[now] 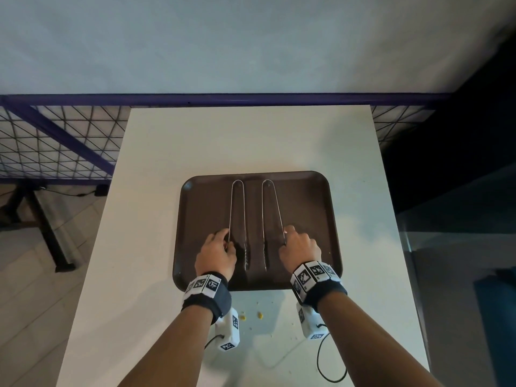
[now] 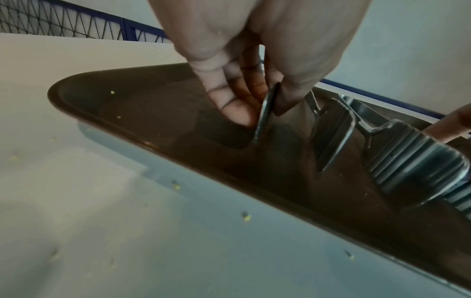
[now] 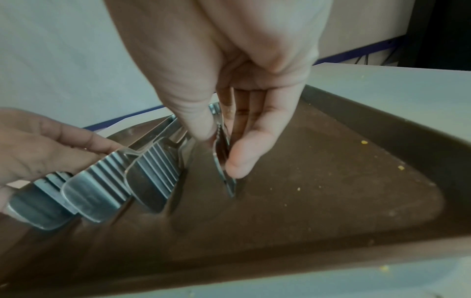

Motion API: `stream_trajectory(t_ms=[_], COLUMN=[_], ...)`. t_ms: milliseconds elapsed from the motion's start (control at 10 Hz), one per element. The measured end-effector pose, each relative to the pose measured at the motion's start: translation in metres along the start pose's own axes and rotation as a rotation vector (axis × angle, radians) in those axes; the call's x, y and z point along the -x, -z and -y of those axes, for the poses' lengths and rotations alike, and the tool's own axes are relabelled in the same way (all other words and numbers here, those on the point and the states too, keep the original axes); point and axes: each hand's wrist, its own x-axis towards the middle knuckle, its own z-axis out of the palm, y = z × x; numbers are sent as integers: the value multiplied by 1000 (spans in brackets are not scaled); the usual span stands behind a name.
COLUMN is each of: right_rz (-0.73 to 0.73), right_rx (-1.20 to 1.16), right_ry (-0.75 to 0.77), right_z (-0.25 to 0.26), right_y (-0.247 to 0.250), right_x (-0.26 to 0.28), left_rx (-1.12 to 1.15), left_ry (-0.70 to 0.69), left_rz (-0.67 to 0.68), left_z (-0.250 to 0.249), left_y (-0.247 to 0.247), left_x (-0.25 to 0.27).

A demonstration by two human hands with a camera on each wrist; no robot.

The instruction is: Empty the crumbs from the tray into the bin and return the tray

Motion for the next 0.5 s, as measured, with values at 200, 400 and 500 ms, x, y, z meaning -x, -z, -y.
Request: stream_trajectory(t_ms=[200, 400, 500], right_rz=[10, 26, 1], right_rx=[-19, -40, -58], right_ry=[-13, -22, -3], right_z=[-3, -4, -8], right_y=[2, 8, 14], right_x=[3, 13, 23], left_rx=[7, 37, 66], left_ry=[6, 1, 0], left_rz=[8, 24, -2], left_z=[2, 4, 8], left_y=[0, 3, 6], left_x=[1, 4, 9])
